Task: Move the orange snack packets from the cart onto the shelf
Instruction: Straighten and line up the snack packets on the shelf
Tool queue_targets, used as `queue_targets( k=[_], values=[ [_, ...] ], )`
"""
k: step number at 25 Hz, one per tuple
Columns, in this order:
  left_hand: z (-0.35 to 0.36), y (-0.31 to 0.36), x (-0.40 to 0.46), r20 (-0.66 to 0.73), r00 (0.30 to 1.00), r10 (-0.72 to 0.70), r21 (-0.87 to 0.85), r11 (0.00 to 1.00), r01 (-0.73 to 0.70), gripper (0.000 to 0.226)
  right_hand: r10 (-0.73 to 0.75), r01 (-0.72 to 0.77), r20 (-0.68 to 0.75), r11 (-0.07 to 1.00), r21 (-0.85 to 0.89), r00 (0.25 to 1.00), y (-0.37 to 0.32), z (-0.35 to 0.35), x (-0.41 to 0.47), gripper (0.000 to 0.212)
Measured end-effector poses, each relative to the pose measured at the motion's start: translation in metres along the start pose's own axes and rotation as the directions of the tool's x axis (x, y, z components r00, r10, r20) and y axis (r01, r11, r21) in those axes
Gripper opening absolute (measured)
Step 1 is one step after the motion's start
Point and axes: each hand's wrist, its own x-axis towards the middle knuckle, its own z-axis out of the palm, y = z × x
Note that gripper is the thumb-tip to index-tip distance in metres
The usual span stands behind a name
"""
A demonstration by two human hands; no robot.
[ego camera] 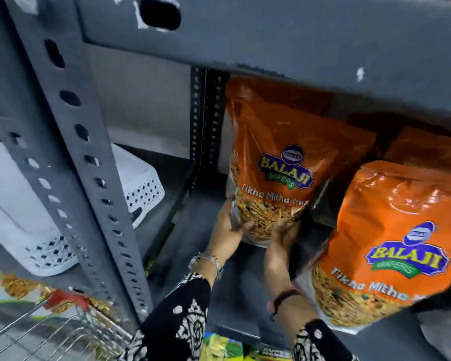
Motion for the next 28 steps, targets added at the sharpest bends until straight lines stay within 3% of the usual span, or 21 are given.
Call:
queue_targets(
  k=[4, 7, 13, 15, 18, 20, 21, 23, 24, 26, 28],
  values=[
    [-0.012, -0.007, 0.005, -0.097, 0.995, -0.011, -0.01, 1.0, 0.01, 0.049, -0.026, -0.012, 0.227, 0.987, 0.161, 0.973, -0.004, 0.002, -0.005, 0.057],
    [-0.021, -0.011, 0.009, -0.134, 0.99, -0.03, 0.024, 0.999, 0.034, 0.057, -0.075, 0.017, 0.309, 0.983, 0.185, 0.948, -0.009, 0.004, -0.01, 0.061],
    [-0.019, -0.019, 0.009, -0.161, 0.983, -0.089, 0.06, 0.993, 0.1, 0.06, -0.046, 0.015, 0.278, 0.994, 0.112, 0.96, -0.005, 0.005, -0.008, 0.064],
    [-0.016, -0.018, 0.006, -0.202, 0.973, -0.113, 0.072, 0.989, 0.13, 0.061, -0.032, 0.029, 0.291, 0.999, 0.016, 0.956, -0.004, 0.001, -0.015, 0.068],
    [-0.007, -0.011, -0.011, -0.332, 0.942, -0.037, 0.135, 0.987, 0.087, 0.058, -0.202, 0.211, 0.398, 0.977, 0.022, 0.895, -0.01, -0.031, -0.049, 0.06],
    [0.004, -0.005, -0.034, -0.375, 0.922, 0.099, 0.195, 0.98, -0.026, 0.05, -0.307, 0.358, 0.463, 0.933, -0.023, 0.831, -0.006, -0.069, -0.077, 0.039],
    [0.012, 0.0, -0.048, -0.36, 0.923, 0.134, 0.206, 0.977, -0.061, 0.047, -0.386, 0.48, 0.455, 0.871, -0.107, 0.803, -0.003, -0.093, -0.088, 0.029],
    [0.029, 0.01, -0.073, -0.225, 0.967, 0.119, 0.18, 0.98, -0.079, 0.046, -0.539, 0.644, 0.372, 0.714, -0.275, 0.756, 0.009, -0.139, -0.092, 0.031],
    [0.039, 0.015, -0.081, -0.111, 0.991, 0.082, 0.157, 0.986, -0.064, 0.049, -0.559, 0.629, 0.291, 0.713, -0.31, 0.776, 0.011, -0.161, -0.086, 0.036],
    [0.057, 0.019, -0.088, 0.138, 0.99, -0.026, 0.146, 0.989, 0.006, 0.06, -0.497, 0.508, 0.109, 0.825, -0.248, 0.861, 0.013, -0.193, -0.064, 0.055],
    [0.076, 0.023, -0.09, 0.273, 0.954, -0.125, 0.2, 0.977, 0.071, 0.075, -0.367, 0.382, 0.115, 0.907, -0.176, 0.923, 0.017, -0.214, -0.04, 0.08]
  ],
)
